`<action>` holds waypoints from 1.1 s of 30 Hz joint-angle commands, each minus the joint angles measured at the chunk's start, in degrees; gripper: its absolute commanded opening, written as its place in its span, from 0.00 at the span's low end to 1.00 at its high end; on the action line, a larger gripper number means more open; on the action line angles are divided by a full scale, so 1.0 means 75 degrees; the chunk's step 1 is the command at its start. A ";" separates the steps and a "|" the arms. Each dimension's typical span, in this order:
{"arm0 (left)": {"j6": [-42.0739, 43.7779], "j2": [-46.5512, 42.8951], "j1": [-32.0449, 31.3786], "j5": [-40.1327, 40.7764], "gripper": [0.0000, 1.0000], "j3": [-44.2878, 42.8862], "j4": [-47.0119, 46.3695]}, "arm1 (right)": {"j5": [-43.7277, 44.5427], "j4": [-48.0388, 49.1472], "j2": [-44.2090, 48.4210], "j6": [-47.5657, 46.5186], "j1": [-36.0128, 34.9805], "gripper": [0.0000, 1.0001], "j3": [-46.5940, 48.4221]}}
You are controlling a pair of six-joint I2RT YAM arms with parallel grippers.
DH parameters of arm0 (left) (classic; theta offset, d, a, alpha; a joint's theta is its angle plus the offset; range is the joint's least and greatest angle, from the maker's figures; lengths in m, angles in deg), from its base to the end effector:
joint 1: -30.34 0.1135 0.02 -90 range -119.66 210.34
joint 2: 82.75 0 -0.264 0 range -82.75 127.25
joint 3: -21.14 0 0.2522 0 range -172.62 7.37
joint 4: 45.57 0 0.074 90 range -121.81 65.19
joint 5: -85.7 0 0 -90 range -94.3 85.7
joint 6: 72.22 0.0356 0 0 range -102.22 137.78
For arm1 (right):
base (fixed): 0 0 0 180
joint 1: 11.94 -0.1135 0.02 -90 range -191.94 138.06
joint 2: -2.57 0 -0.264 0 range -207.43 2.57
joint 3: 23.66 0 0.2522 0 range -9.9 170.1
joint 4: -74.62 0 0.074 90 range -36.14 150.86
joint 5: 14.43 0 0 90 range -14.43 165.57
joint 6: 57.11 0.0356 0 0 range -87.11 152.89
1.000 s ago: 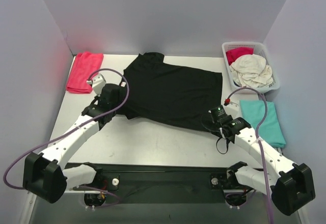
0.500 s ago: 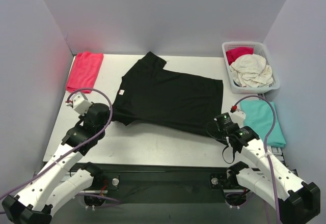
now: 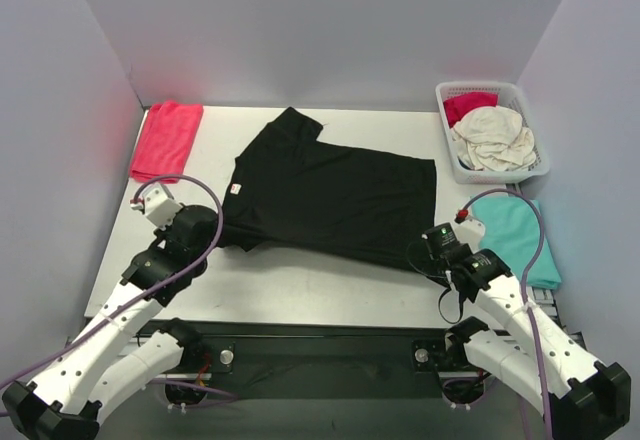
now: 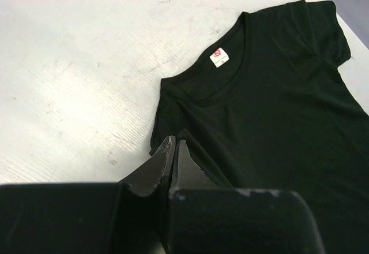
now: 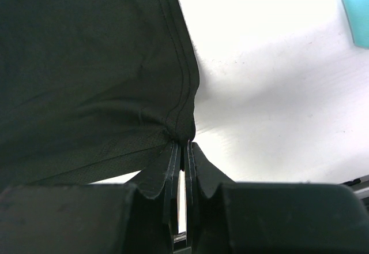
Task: Fold and stack the t-shirts
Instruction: Fold the flattened tshirt in 1/3 of the way
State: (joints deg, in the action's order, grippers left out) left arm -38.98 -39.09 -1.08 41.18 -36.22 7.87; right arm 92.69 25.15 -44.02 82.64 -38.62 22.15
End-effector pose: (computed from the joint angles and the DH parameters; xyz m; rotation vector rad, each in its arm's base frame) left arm 0.1413 -0.0566 0.2922 -0.8214 1.8629 -0.0506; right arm 0.1475 0.0624 0.2188 0.6099 2.3332 0.2537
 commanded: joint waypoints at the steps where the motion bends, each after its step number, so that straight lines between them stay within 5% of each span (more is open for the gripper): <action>1: 0.0230 0.0095 -0.0006 0.0335 0.00 -0.0223 -0.0157 | 0.0446 -0.0478 0.0013 0.0174 -0.0006 0.00 0.0261; 15: 0.2315 0.3351 0.0029 0.0124 0.00 -0.2377 -0.1647 | 0.1197 0.0248 -0.1545 -0.0926 0.0240 0.00 0.1562; 33: 0.3723 0.5674 0.0369 -0.0192 0.00 -0.3983 -0.2560 | 0.0600 0.1549 -0.3221 -0.1958 0.1412 0.00 0.2136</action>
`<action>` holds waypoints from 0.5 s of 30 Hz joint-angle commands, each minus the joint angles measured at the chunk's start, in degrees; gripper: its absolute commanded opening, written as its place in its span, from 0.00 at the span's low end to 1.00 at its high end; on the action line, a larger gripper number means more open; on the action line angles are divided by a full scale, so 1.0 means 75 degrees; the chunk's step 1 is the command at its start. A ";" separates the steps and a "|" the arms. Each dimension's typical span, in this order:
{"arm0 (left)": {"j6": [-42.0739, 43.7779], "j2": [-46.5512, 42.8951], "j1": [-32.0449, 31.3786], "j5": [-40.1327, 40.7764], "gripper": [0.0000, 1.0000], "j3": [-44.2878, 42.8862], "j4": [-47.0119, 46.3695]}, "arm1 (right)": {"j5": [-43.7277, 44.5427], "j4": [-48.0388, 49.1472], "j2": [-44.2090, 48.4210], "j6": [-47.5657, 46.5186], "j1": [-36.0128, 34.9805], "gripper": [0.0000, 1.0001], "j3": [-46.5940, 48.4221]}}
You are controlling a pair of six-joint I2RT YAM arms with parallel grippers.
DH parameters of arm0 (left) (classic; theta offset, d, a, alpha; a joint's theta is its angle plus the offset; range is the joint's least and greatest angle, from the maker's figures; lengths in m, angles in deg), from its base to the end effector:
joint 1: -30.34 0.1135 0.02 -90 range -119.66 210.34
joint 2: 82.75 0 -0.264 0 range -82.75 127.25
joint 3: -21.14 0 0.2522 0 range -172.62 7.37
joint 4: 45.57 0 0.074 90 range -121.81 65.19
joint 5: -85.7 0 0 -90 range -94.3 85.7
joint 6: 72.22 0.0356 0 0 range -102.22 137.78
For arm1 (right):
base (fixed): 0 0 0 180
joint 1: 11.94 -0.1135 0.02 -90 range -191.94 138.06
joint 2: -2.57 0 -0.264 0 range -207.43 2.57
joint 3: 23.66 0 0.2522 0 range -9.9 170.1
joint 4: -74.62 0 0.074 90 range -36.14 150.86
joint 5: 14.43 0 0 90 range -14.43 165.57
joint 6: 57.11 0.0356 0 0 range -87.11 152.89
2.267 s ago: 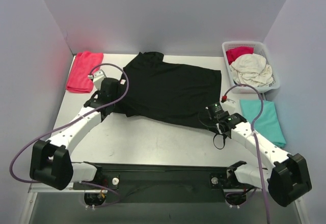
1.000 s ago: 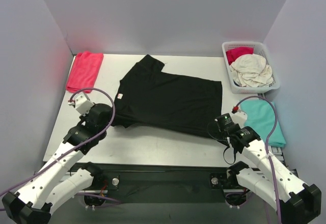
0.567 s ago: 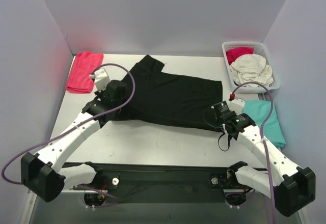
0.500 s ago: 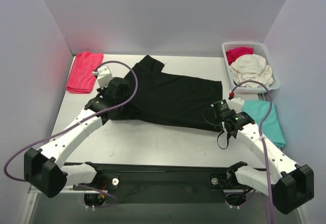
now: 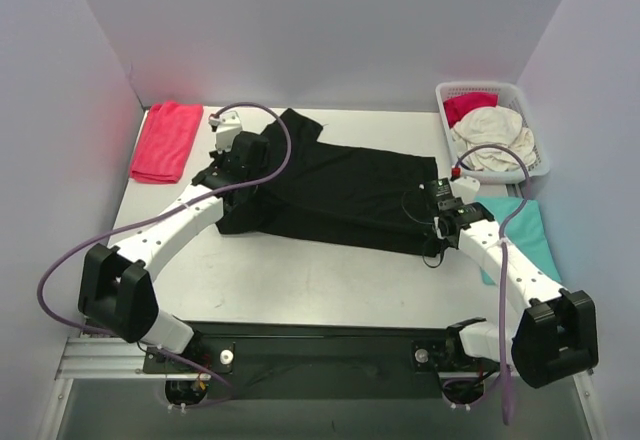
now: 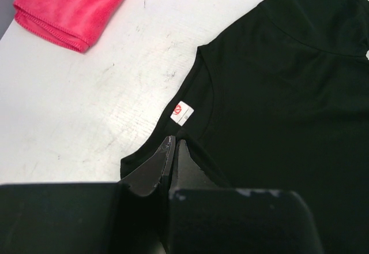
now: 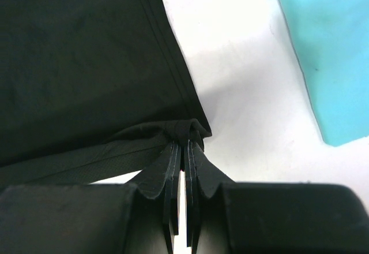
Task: Fold and stack the t-shirts
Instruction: Fold the flattened tshirt in 1/3 of the way
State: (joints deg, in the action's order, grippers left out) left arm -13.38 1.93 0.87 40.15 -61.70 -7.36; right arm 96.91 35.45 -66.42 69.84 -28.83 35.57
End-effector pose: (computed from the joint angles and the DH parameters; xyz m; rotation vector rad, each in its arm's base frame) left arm 0.2941 -0.1375 0.3043 -0.4142 2.0143 0.2376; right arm 0.2375 0.0586 0.2364 0.5710 2.2789 0.0037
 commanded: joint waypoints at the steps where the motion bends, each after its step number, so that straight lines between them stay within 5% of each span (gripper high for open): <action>1: 0.0322 0.0414 0.0110 -0.0067 0.00 -0.0644 -0.0552 | 0.0002 0.0223 -0.0432 -0.0274 0.0107 0.00 0.0463; 15: 0.0217 0.2136 0.0320 -0.0231 0.00 -0.1183 -0.0670 | -0.0139 0.0540 -0.2132 -0.0345 0.0200 0.00 0.1378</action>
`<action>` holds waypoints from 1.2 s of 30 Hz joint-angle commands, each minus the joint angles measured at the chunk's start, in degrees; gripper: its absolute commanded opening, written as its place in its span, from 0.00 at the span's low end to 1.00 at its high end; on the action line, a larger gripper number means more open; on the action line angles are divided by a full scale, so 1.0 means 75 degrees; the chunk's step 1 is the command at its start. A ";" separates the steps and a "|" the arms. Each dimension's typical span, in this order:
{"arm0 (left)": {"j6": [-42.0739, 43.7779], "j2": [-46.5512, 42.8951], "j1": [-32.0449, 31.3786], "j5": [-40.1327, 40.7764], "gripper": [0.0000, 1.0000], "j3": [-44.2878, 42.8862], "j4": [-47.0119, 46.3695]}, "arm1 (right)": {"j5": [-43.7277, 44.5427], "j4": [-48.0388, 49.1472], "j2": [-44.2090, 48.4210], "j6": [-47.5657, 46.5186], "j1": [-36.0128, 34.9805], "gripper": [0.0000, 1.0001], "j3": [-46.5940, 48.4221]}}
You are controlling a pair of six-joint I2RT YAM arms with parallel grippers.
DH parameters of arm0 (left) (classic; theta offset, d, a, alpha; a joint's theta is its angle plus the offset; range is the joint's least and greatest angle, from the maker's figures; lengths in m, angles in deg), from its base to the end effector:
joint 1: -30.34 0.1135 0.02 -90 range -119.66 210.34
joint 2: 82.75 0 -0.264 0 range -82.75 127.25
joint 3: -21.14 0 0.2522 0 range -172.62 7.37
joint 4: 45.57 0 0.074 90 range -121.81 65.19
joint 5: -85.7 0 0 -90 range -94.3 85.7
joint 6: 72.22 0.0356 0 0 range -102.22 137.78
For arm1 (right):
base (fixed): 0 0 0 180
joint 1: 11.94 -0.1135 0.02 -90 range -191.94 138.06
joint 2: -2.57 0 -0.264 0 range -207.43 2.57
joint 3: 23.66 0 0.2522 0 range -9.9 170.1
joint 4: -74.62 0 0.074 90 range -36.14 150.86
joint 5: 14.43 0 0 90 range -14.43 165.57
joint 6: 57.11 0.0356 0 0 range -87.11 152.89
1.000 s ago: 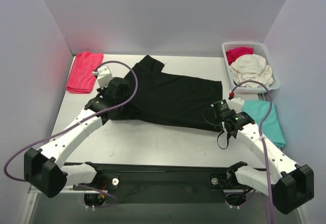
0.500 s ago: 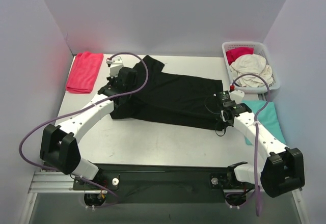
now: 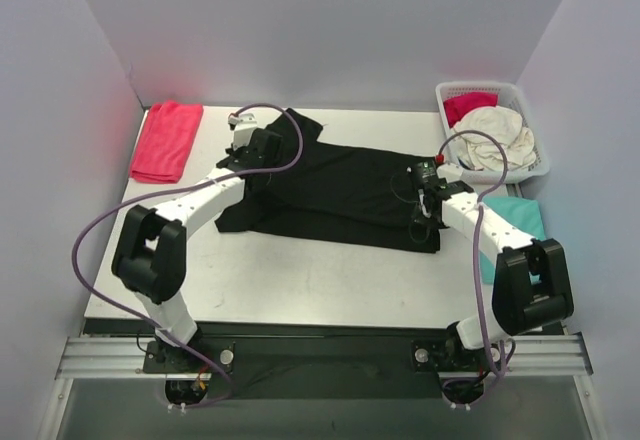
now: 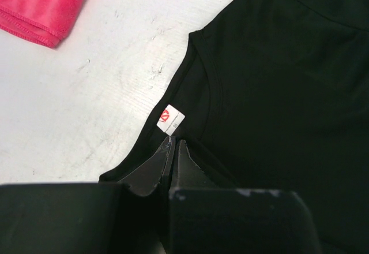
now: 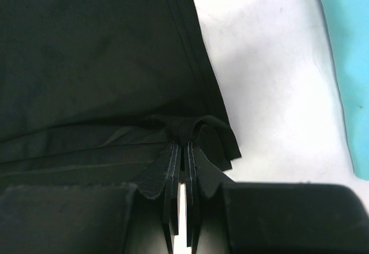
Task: Fold and stack the t-shirts
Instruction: Fold the flattened tshirt in 1/3 of the way
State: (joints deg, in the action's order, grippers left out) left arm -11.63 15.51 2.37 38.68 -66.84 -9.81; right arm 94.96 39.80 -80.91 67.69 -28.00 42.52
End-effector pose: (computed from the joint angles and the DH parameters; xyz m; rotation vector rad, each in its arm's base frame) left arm 0.3430 -0.1547 0.2577 -0.3628 2.1114 0.3208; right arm 0.2886 0.0708 0.2159 0.5310 2.3515 -0.0167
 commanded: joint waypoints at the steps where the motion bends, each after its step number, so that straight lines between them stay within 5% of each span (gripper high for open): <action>1: -0.0028 0.0445 0.0154 -0.0047 0.00 -0.0580 -0.0378 | 0.0144 -0.0040 -0.0375 -0.0071 0.0113 0.00 0.0533; 7: -0.0099 0.1312 0.0342 -0.0211 0.00 -0.1365 -0.0413 | 0.0226 -0.0063 -0.1160 0.0011 0.0324 0.04 0.1142; 11: -0.0029 0.1769 0.0389 -0.0129 0.03 -0.1986 -0.0565 | 0.0412 -0.0122 -0.1583 0.0175 0.0430 0.52 0.1412; 14: 0.0111 0.2039 0.0389 -0.0222 0.26 -0.2280 -0.1149 | 0.0472 -0.0157 -0.1701 0.0293 0.0430 0.62 0.1518; 20: 0.0733 0.2262 0.0377 -0.0493 0.64 -0.2573 -0.1926 | 0.0519 -0.0227 -0.1327 0.0234 0.0254 0.62 0.1343; 26: 0.0325 0.1525 0.0377 -0.0352 0.67 -0.1650 -0.1142 | 0.0449 -0.0262 -0.0846 0.0199 -0.0260 0.62 0.0968; 36: -0.0989 0.0013 0.0342 -0.0704 0.64 0.1492 -0.0403 | -0.0148 -0.0274 -0.1055 0.0398 -0.1000 0.62 0.0569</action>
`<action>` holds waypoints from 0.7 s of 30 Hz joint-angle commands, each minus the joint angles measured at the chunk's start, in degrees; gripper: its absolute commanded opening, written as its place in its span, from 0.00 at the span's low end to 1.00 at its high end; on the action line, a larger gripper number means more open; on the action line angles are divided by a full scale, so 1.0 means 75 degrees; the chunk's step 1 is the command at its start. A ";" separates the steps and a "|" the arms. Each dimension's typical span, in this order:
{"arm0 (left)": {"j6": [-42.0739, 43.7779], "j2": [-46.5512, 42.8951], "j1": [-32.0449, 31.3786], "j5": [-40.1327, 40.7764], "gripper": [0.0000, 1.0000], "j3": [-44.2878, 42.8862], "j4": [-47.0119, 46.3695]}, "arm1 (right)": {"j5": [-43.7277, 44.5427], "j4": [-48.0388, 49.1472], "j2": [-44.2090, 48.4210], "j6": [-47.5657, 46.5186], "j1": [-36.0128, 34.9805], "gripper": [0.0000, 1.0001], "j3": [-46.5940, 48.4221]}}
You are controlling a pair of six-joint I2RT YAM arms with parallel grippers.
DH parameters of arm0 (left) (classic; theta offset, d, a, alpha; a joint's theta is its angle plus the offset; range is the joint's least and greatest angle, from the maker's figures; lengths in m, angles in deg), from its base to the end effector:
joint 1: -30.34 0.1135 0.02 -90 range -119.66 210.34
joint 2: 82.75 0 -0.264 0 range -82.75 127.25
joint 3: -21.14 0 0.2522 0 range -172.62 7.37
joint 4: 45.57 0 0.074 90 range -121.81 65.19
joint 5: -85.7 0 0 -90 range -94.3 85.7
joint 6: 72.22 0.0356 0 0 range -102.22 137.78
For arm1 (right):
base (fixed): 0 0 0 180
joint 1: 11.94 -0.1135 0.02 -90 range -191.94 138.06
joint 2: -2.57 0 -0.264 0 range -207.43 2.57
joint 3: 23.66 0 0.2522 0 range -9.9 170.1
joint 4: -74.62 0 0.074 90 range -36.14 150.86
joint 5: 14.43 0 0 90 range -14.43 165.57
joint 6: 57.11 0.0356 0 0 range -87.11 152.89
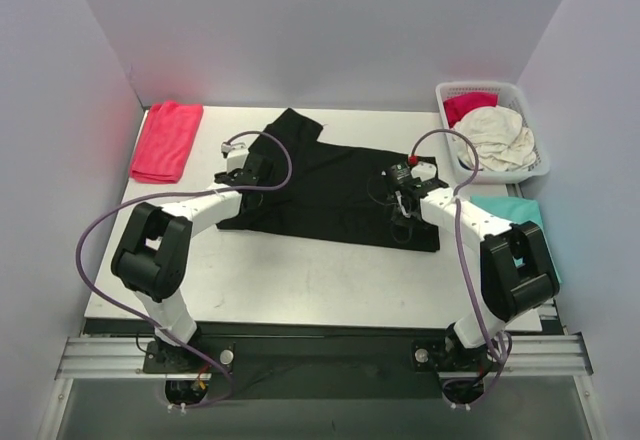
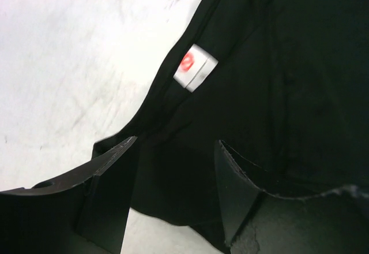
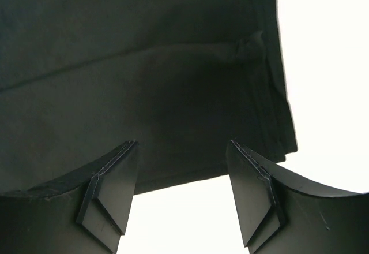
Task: Fold and stack the t-shirts
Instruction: Fold the flattened tshirt in 1/3 of the way
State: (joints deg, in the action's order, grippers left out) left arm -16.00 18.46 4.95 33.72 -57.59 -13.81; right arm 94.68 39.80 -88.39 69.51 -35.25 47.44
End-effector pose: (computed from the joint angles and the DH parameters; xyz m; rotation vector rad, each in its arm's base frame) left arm 0.3382 -0.1363 0.1932 -0.4178 2.2459 0.3186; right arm 0.3020 0.1174 0.2040 0.4140 2.4162 0.0323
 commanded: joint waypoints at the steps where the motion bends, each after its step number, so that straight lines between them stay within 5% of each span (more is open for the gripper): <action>1: -0.0383 -0.0381 -0.0002 0.0016 0.64 0.0423 0.0131 | -0.0146 -0.0239 -0.0095 0.0133 -0.0079 0.62 -0.0099; 21: -0.1449 -0.0217 0.0572 0.0532 0.64 0.0799 0.1526 | -0.1318 -0.0496 -0.1653 -0.0113 0.0178 0.61 0.0030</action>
State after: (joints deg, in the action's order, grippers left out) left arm -24.97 19.35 7.75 36.80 -51.39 -7.14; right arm 85.65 41.28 -97.54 68.63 -34.86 48.99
